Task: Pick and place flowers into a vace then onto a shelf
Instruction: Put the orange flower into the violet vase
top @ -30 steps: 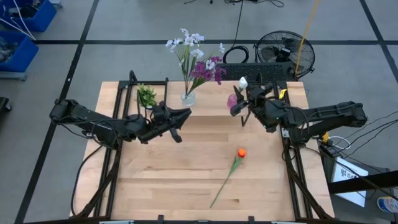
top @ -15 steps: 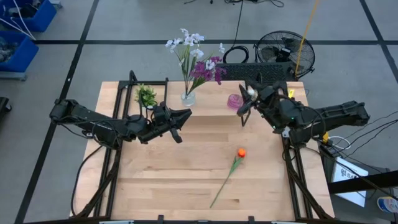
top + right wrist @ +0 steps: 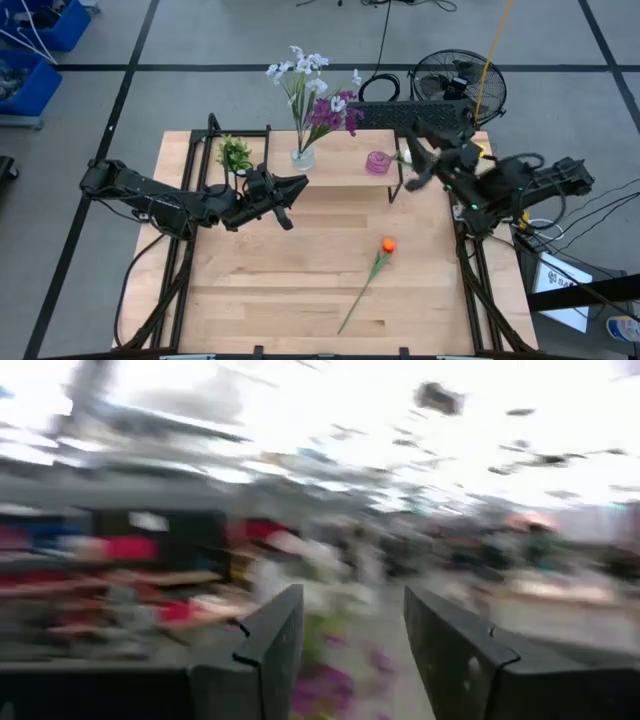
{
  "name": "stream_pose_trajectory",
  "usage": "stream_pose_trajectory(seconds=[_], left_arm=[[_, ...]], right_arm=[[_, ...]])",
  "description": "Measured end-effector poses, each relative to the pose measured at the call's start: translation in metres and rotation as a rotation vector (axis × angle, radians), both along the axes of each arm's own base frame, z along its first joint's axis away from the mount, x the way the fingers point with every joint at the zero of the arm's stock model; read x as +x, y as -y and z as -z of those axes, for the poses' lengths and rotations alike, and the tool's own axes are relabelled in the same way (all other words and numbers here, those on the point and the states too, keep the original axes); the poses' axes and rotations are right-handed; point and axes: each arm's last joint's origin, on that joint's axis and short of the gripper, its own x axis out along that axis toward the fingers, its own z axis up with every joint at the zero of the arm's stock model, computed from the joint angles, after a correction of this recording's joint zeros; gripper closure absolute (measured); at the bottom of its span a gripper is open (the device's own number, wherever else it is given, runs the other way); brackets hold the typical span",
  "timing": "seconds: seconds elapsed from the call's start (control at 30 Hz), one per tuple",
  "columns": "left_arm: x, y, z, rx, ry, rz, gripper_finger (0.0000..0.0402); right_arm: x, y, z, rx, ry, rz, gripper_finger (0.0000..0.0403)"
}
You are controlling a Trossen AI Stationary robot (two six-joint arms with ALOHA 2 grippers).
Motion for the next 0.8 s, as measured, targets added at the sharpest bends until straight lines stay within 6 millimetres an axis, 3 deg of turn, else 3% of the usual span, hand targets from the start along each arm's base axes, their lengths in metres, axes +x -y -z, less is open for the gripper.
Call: stream_pose_trajectory(seconds=[0.23, 0.4, 0.53, 0.63, 0.8], left_arm=[[0.000, 0.000, 0.000, -0.004, 0.002, 0.001, 0.0339], [0.000, 0.001, 0.000, -0.024, 0.015, 0.034, 0.0339], [0.000, 0.001, -0.001, -0.041, 0.028, 0.041, 0.0339], [0.000, 0.001, -0.001, -0.070, 0.039, 0.035, 0.0339], [0.000, 0.001, -0.001, -0.105, 0.058, 0.041, 0.0339]], right_arm=[[-0.015, -0.043, -0.004, -0.183, 0.037, -0.502, 0.0234], [-0.013, -0.072, 0.021, -0.049, -0.147, -0.640, 0.0234], [-0.017, -0.089, 0.054, 0.220, -0.331, -0.817, 0.0234], [-0.022, -0.097, 0.078, 0.535, -0.472, -0.925, 0.0234], [-0.027, -0.101, 0.124, 1.048, -0.552, -0.780, 0.0234]])
